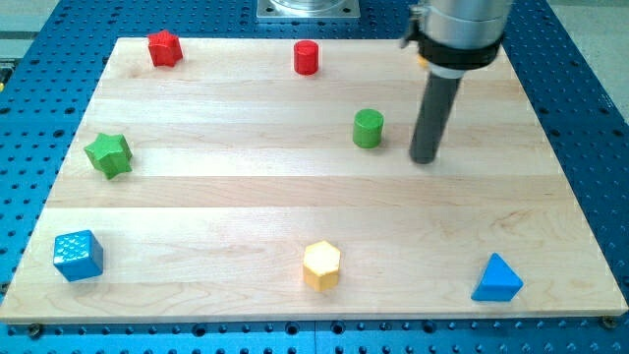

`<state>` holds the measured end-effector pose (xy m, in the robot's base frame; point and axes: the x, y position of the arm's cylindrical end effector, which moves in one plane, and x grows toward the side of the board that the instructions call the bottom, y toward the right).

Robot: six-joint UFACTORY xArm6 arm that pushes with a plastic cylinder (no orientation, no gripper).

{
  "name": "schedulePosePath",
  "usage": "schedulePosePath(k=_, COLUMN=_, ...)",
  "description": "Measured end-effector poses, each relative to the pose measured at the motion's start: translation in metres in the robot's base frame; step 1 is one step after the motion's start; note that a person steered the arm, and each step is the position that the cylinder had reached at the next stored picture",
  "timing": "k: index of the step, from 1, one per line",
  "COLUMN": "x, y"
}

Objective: Push the green circle into the green star

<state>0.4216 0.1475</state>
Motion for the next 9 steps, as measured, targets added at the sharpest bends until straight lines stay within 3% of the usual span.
schedulePosePath(k=1, x=-0.031, y=-0.032)
schedulePosePath(k=3, x=-0.027, y=-0.208)
schedulePosePath(k=4, x=-0.005, y=-0.162)
schedulePosePath(k=5, x=0.015, y=-0.181)
schedulePosePath(k=6, x=0.006, y=-0.215)
schedulePosePath(k=7, x=0.006, y=-0.302)
schedulePosePath(k=8, x=-0.001, y=-0.28)
schedulePosePath(k=9, x=-0.024, y=-0.297)
